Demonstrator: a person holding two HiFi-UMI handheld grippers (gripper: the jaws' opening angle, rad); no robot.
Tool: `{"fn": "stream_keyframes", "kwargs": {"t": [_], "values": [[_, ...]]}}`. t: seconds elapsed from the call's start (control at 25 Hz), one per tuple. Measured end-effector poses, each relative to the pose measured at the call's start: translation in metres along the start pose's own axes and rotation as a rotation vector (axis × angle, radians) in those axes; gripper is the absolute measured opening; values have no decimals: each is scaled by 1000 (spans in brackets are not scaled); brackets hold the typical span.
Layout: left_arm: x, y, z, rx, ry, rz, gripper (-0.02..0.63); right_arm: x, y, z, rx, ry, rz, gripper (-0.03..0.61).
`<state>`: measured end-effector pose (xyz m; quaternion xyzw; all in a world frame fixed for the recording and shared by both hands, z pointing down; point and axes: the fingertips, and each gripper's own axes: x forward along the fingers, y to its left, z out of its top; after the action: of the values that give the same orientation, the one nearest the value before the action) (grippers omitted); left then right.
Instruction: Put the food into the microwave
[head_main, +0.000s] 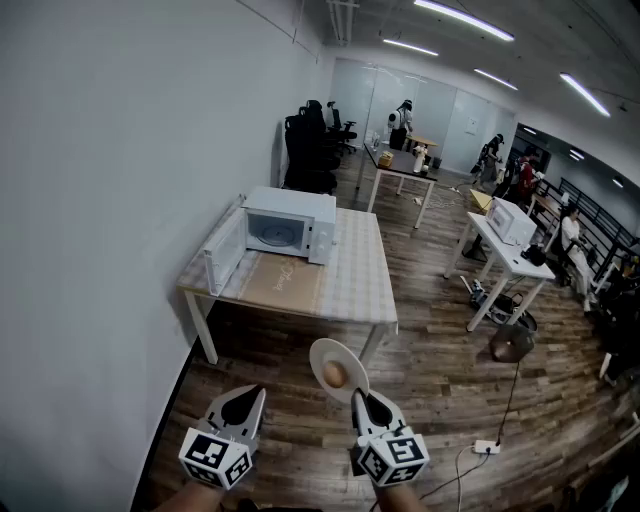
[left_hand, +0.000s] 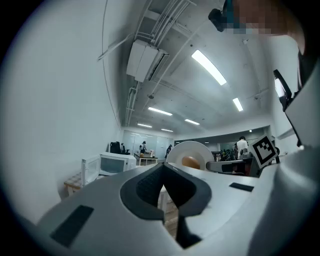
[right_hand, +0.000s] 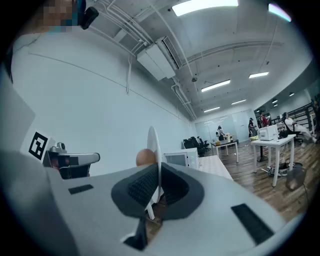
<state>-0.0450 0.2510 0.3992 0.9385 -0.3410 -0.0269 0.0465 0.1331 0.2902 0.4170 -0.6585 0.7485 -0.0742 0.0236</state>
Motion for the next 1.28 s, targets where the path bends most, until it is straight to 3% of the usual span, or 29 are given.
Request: {"fn": "stream_keyframes", "kwargs": {"t": [0.32, 0.72, 1.28], "values": [[-8, -3, -1, 5, 4, 12, 8, -7, -2, 8, 6, -35, -27, 17], [-14, 5, 1, -7, -5, 4, 8, -2, 4, 9, 92, -59, -23, 17], [-32, 38, 5, 30, -6, -41, 8, 15, 43, 14, 64, -89, -35, 17]]}}
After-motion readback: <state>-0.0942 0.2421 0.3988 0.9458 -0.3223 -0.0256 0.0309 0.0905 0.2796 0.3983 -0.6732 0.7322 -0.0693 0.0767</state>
